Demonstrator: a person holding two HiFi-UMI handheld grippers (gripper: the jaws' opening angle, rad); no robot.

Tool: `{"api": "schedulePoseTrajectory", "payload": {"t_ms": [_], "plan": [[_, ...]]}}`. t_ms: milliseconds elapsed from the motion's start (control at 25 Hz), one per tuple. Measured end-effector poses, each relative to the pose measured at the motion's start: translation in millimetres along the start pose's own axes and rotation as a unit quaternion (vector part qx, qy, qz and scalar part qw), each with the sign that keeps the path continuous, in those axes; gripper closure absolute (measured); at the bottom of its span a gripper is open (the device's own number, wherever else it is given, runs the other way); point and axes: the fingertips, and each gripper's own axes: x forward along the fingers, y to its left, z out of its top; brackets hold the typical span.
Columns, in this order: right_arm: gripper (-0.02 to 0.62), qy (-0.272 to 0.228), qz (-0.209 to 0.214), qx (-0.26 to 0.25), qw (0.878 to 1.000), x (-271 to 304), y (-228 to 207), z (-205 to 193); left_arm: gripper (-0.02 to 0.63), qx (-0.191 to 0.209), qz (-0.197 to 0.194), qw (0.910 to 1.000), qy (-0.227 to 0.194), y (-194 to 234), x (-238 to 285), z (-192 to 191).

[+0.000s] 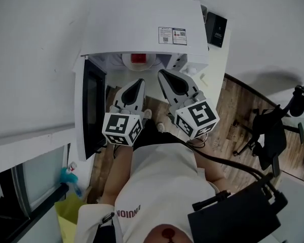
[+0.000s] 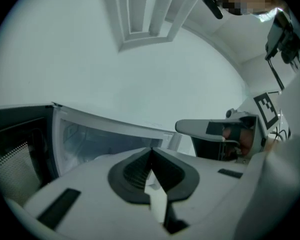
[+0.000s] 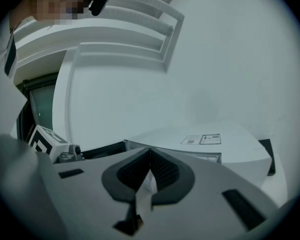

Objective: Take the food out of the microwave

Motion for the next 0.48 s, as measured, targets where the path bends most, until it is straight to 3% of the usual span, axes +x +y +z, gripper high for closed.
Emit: {"api": "schedulePoseTrajectory", "payload": {"t_ms": [240,480], "plan": [[0.574,0.017,-0.009,0.003,1.000,20.3,-10.9,-5.2,0.593,0.005,0.002,0.9987,0.050,23.0,24.7,-22.7],[0.574,0.032,-0.016,0.008,0.999,32.3,-21.0,-13.8,0.592,-0.019,-0.006,0.9967,0.078,38.6,41.4,-41.7]]}}
